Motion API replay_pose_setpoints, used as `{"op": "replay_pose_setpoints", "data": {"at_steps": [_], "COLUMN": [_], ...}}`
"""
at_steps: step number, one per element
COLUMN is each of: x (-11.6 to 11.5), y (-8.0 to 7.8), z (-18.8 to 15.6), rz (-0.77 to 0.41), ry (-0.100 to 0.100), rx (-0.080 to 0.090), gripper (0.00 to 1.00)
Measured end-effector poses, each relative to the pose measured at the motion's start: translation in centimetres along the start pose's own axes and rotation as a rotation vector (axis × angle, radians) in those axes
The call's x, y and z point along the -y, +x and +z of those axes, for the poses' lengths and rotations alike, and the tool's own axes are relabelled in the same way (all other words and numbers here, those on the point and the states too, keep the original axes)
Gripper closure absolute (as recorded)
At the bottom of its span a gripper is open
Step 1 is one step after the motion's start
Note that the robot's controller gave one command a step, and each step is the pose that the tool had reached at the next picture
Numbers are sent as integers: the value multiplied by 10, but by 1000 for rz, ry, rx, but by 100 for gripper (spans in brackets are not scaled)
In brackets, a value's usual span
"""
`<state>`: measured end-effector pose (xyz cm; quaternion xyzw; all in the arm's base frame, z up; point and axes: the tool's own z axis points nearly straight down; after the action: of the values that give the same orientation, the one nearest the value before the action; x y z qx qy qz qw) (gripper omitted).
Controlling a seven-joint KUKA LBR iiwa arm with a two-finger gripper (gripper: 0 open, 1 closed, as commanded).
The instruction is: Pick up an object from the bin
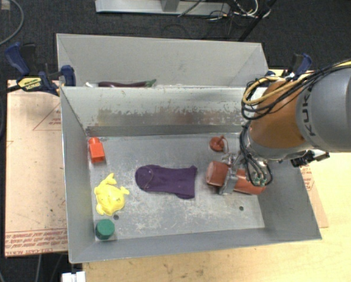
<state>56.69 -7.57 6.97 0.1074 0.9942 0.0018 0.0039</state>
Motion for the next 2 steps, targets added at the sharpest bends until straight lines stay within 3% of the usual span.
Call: {"op": "replay_pose_setpoints", "data": {"at_steps": [2], "x": [0], "y": [1], "z": [-2], "rz": [-1], "ry": [1], "rx": [-2], "gripper": [100]}}
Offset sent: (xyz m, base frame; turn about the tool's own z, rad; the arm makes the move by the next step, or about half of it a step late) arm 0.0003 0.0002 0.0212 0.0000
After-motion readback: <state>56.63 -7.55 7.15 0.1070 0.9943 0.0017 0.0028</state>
